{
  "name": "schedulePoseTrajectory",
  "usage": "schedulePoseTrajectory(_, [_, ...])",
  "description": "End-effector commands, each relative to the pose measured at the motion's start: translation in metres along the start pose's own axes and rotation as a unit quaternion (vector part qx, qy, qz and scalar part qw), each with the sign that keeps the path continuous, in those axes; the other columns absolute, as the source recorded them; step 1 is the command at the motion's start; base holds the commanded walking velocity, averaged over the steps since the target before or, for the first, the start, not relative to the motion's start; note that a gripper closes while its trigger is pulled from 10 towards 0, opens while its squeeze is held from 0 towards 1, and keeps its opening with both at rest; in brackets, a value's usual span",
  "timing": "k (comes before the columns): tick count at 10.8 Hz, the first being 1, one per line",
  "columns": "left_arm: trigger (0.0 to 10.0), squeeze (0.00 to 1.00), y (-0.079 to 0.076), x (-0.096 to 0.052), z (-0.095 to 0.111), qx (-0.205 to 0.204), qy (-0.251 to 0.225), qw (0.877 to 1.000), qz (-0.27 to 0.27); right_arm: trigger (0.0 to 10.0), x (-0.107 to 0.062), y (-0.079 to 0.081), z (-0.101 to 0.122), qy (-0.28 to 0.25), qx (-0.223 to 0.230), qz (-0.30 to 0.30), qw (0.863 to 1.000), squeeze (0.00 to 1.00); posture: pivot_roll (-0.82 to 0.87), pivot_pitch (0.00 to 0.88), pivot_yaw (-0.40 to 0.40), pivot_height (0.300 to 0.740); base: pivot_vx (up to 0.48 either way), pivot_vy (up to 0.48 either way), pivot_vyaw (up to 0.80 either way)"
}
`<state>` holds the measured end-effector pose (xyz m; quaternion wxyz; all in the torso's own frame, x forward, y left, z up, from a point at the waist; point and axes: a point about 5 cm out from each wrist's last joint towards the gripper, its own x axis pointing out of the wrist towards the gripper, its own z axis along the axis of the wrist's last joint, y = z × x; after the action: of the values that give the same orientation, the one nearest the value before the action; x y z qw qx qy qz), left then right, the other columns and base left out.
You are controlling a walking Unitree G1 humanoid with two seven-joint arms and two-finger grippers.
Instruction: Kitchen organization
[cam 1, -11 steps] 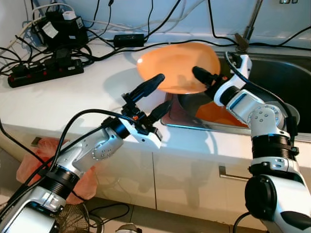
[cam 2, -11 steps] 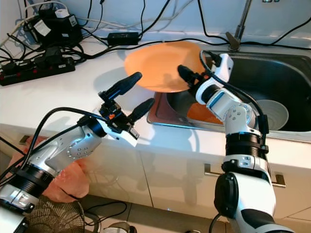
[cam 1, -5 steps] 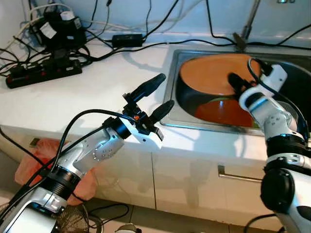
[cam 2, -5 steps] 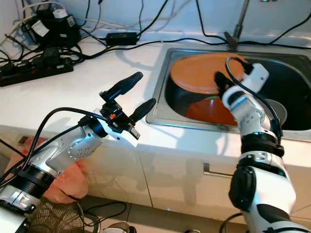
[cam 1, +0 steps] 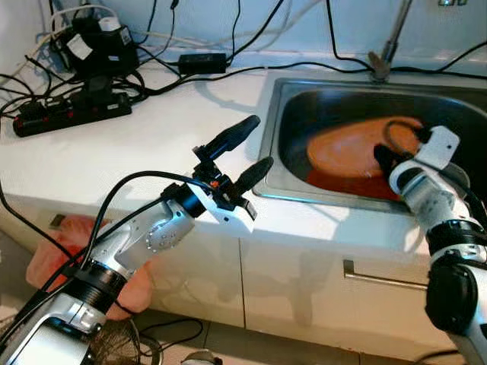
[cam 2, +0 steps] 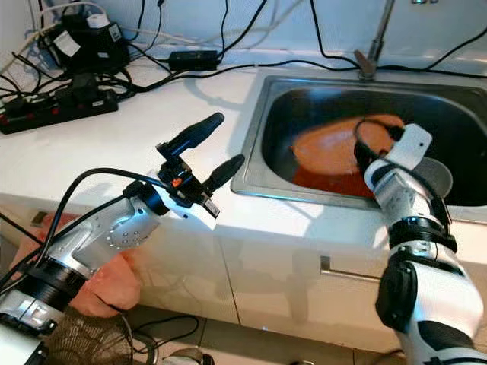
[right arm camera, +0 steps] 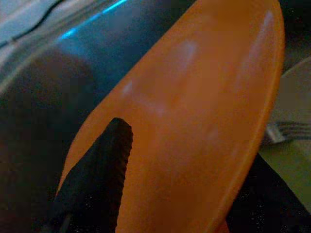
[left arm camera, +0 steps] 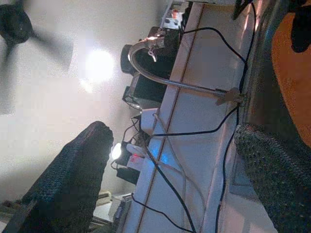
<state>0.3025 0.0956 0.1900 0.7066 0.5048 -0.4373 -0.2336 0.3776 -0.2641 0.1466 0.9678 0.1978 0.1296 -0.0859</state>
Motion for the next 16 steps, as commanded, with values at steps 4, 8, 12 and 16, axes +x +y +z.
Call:
schedulePoseTrajectory(4, [10.0, 0.82, -0.005, 0.007, 0.002, -0.144, 0.031, 0.988, -0.048, 10.0, -0.001, -0.013, -0.005, 0.009, -0.045, -0.025, 0.999, 0.00, 0.21, 0.038, 0.041, 0.740, 0.000, 0.000, 0.00])
schedulePoseTrajectory(8, [10.0, 0.00, 0.006, 0.035, -0.006, -0.371, 0.106, 0.919, -0.083, 10.0, 0.000, -0.010, -0.011, 0.015, -0.053, -0.018, 0.998, 0.00, 0.21, 0.040, 0.041, 0.740, 0.000, 0.000, 0.00])
schedulePoseTrajectory(12, [10.0, 0.00, -0.003, 0.037, -0.003, -0.504, 0.164, 0.823, -0.204, 10.0, 0.000, -0.009, -0.011, 0.019, -0.090, -0.016, 0.996, 0.00, 0.21, 0.036, 0.051, 0.740, 0.000, 0.000, 0.00])
schedulePoseTrajectory(16, [10.0, 0.00, -0.006, 0.035, 0.004, -0.516, 0.183, 0.802, -0.239, 10.0, 0.000, -0.009, -0.019, 0.047, -0.129, -0.007, 0.990, 1.00, 0.21, 0.027, 0.053, 0.740, 0.000, 0.000, 0.00])
